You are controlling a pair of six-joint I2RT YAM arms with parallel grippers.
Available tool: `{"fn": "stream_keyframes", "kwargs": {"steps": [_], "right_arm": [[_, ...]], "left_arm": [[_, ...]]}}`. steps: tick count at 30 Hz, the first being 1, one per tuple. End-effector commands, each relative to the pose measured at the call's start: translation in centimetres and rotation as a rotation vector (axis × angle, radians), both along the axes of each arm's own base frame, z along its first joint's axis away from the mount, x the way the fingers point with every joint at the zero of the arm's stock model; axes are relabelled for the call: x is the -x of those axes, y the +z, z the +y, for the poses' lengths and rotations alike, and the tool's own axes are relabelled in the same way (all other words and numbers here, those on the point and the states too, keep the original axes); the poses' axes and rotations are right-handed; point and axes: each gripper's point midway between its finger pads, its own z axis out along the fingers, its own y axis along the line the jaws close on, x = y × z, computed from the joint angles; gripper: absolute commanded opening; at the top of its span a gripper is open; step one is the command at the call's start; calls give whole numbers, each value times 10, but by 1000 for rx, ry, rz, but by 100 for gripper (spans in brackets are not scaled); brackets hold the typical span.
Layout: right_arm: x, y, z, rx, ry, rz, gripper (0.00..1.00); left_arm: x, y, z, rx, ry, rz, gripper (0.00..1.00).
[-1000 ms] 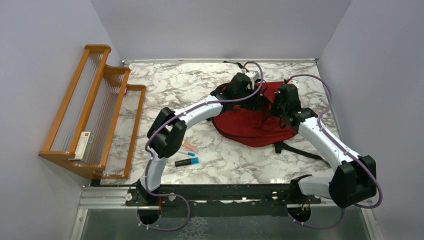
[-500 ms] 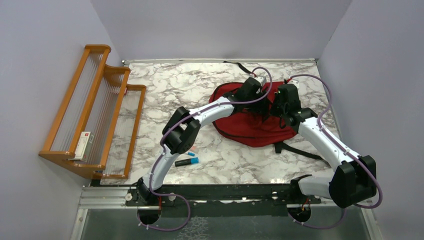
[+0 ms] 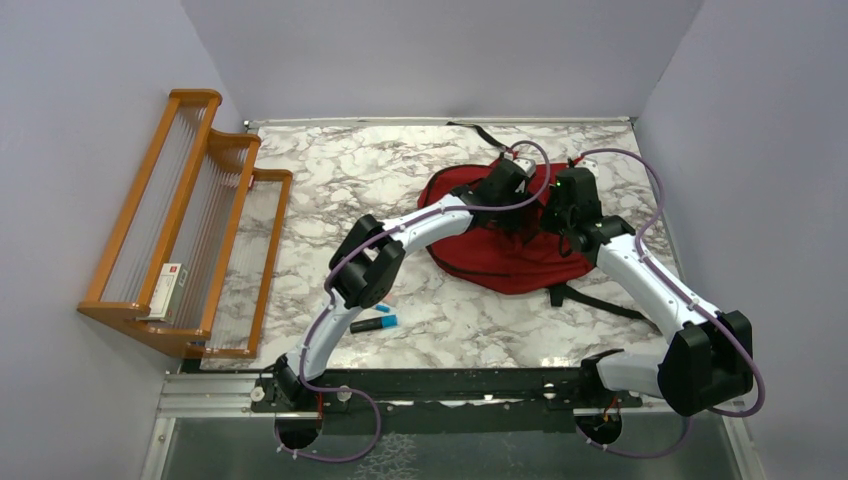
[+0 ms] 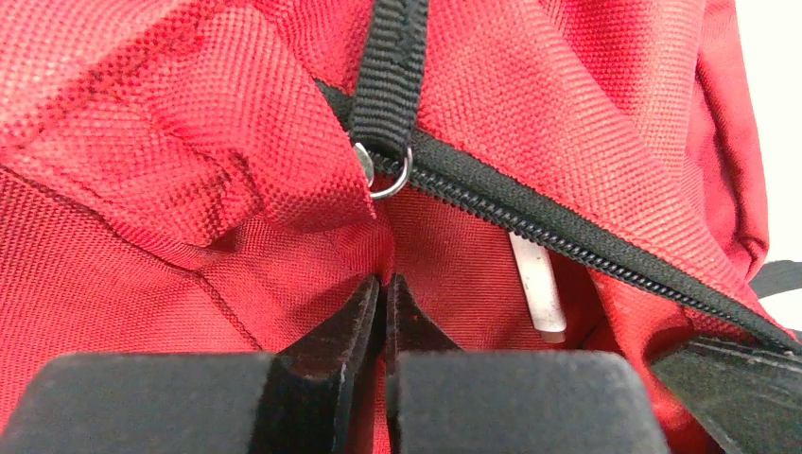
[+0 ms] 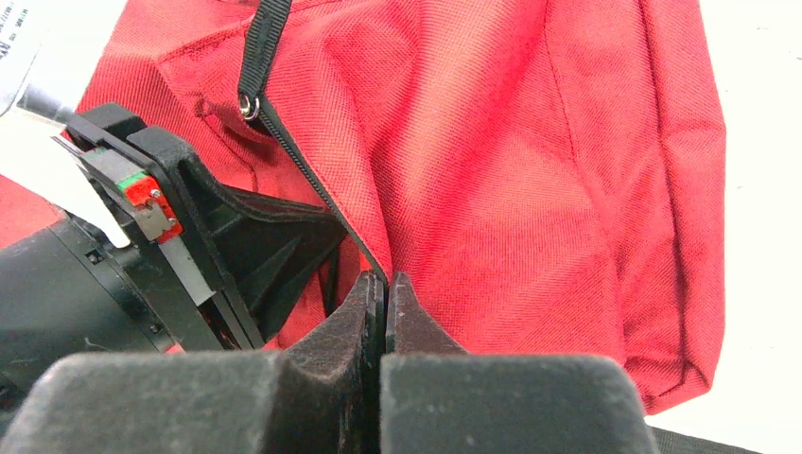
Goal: Pack the student bag
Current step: Adjust the student bag at the center of the board.
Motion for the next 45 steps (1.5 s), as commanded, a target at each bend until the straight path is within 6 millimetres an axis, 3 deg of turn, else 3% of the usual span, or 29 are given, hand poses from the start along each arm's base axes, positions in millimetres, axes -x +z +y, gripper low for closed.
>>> {"fn": "stream_keyframes", "kwargs": {"steps": [1,4,10,14,19,23,27,35,40,45], "right_arm": [[-1,4,1,-19,-6,-20,1],[-1,3,1,-18,-7,-17,1],[-1,0,1,-16,-10,-13,1],[-1,0,-1,-9,-17,-13,1],[0,-1,-5,7,-30,-11,1],[0,0,-7,16,-35,-14,1],[0,-1,-7,18,-33,-11,1],[0,-5,-2,9,-2,0,0],[-1,-4,4,-2,33,-3,1],[1,7,7,-16,58,-49,1]], "left_arm": [[6,-11,3,-67,-27,5,0],[4,2,4,-55,-27,-18,0],[0,49,8,-8,-14,-82,0],[1,74,17,9,3,-118,0],[0,90,38,-8,61,-156,0],[4,83,59,-48,95,-161,0],[8,60,82,-82,129,-124,0],[6,37,118,-93,212,-79,0],[-1,39,126,-42,228,-53,0],[-3,54,118,13,192,-71,4]]}}
